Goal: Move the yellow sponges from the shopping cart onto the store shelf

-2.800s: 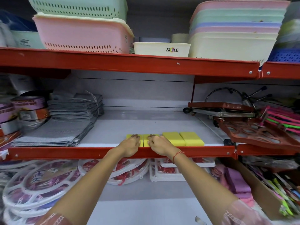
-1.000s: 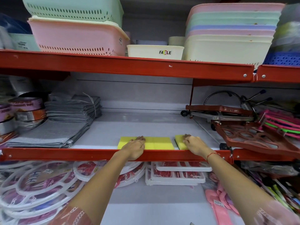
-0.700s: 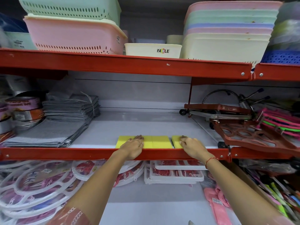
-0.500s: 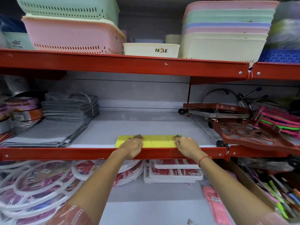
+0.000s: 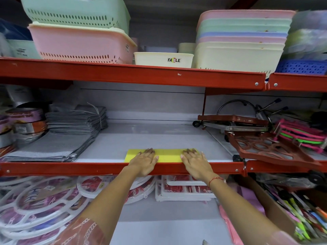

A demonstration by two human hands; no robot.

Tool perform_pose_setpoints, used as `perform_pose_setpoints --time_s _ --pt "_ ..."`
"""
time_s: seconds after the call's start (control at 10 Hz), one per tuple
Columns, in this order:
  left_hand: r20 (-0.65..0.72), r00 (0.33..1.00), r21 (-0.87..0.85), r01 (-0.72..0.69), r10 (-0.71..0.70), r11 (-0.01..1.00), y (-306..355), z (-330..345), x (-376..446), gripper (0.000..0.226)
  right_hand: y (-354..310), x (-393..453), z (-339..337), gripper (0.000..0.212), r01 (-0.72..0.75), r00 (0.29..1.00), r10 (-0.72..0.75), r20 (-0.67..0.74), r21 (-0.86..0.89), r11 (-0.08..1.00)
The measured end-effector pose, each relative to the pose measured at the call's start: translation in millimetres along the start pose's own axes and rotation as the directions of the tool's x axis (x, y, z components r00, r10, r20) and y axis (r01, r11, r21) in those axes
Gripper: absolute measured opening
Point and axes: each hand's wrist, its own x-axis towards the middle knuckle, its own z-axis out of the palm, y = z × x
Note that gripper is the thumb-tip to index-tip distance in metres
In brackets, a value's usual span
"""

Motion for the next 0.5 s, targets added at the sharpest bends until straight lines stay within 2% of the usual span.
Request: perform_pose_setpoints --time_s 0.1,0.2,0.3,0.4,0.5 --pt "0.004 1.000 0.016 0.007 -0.007 1.000 1 1 -2 0.068 -9 -6 9 0.066 0.012 0.999 -0.013 -0.051 -0.017 1.000" --pt "0.005 1.000 -0.036 0.009 -0.009 0.999 4 0 -6 0.071 -18 -11 9 0.069 0.069 0.997 -0.069 -0.038 -0.007 0.998" --pt "-0.045 0.999 -0.078 -0.004 0.001 0.997 4 -6 -15 0.072 -31 -20 0 0.088 0.141 0.989 -0.142 -0.030 -0.016 0.990" --pt "-0.188 0.982 -0.092 -0.038 0.021 0.995 -2 -29 -24 0.073 -45 -23 -24 0.096 0.209 0.968 -0.209 -0.141 -0.016 0.978" --pt "-0.352 0.935 -0.086 -0.089 0.053 0.992 -7 -61 -38 0.096 -62 -25 -51 0.078 0.247 0.912 -0.257 -0.319 -0.070 0.966"
